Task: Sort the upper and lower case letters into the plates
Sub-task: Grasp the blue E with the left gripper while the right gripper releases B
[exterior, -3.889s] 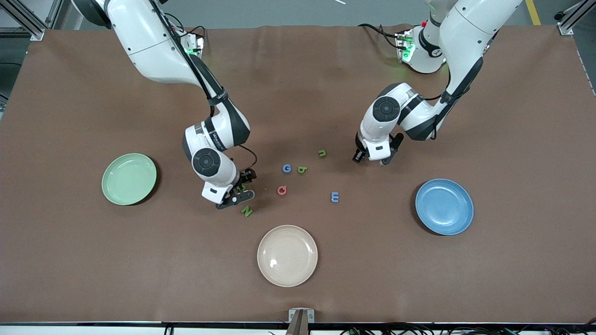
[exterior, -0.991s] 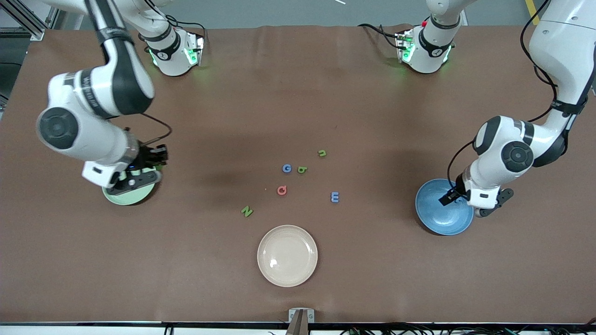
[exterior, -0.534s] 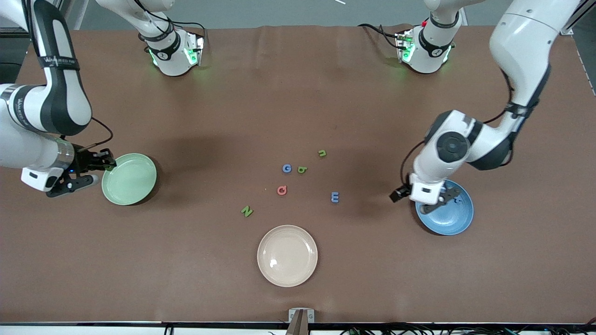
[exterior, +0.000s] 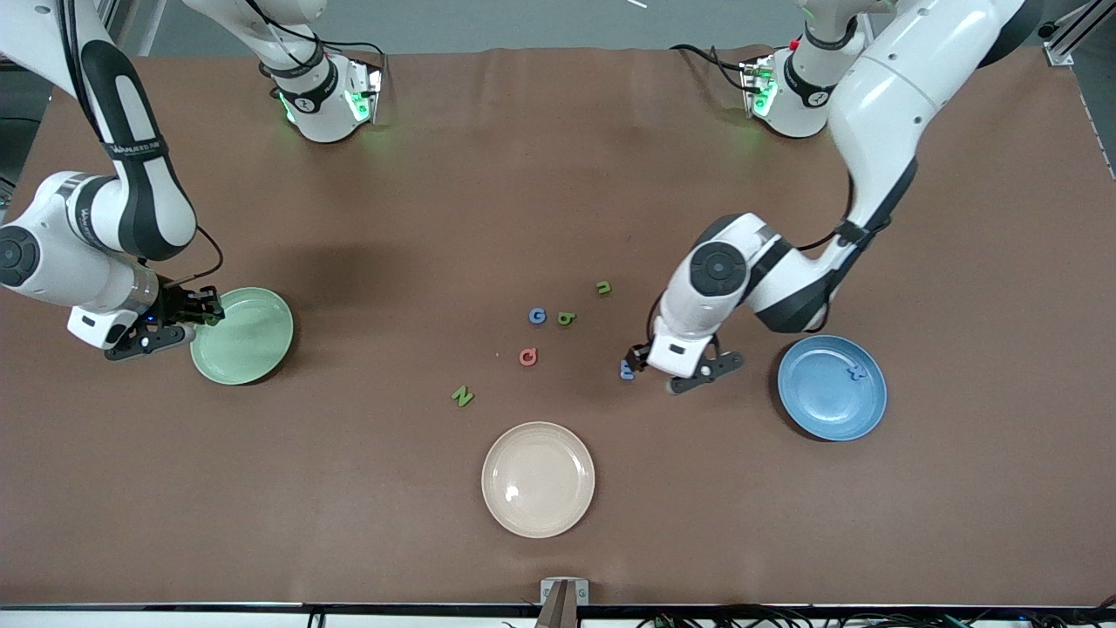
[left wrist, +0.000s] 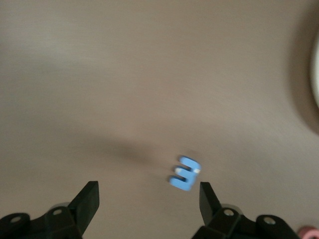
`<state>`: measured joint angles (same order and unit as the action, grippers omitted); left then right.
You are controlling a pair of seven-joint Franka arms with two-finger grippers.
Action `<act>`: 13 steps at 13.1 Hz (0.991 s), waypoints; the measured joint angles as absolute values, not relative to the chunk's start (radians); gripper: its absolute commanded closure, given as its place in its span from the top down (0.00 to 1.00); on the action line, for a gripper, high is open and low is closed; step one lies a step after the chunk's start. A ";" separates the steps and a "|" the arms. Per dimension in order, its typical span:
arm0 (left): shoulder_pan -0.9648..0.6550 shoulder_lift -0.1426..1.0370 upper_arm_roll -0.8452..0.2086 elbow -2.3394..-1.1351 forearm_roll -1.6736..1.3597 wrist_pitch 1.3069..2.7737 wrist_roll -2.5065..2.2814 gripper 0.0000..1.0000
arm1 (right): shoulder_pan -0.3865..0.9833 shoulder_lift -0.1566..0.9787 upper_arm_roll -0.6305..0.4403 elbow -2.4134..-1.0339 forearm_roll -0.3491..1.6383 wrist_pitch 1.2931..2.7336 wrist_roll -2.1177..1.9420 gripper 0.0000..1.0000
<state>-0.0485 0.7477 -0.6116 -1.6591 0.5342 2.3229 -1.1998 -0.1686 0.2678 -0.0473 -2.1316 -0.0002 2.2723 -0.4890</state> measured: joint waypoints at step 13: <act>-0.144 0.871 -0.563 -1.550 0.567 2.323 -1.043 0.56 | -0.205 0.453 -0.045 -2.107 0.000 2.428 -0.489 0.10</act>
